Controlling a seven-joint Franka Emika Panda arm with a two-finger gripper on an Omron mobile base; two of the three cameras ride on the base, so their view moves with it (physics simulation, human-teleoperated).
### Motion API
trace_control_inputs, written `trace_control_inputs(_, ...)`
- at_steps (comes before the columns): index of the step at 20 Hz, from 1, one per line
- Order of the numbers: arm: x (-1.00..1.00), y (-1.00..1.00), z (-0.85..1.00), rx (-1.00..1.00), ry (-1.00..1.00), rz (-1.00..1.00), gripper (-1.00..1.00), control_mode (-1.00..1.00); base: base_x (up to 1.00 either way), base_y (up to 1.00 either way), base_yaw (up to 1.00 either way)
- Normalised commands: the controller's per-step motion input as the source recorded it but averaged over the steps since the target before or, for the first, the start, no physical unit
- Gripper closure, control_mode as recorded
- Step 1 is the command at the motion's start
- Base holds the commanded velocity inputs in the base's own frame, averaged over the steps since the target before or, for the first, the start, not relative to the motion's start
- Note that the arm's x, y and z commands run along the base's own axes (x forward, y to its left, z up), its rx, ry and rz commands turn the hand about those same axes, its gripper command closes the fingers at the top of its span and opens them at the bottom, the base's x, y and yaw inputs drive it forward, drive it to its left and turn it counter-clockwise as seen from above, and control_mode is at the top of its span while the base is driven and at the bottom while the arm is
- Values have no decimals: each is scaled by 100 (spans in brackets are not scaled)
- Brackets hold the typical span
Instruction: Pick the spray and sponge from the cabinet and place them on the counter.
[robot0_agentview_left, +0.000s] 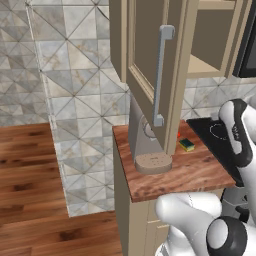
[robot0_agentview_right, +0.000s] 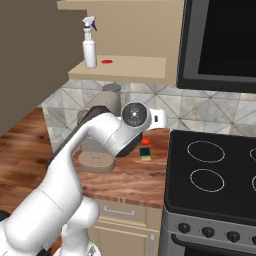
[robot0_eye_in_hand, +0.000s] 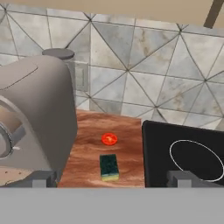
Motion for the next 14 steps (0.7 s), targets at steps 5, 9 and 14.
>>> trace_control_inputs(5, -43, 24, 50, 1, -9, 5, -100, -100, 0, 0, 0)
trace_control_inputs(9, -37, 25, 54, 2, -13, 5, -100, -100, 0, 0, 0)
trace_control_inputs(14, -30, 22, 56, 3, -19, 3, -100, -100, 0, 0, 0)
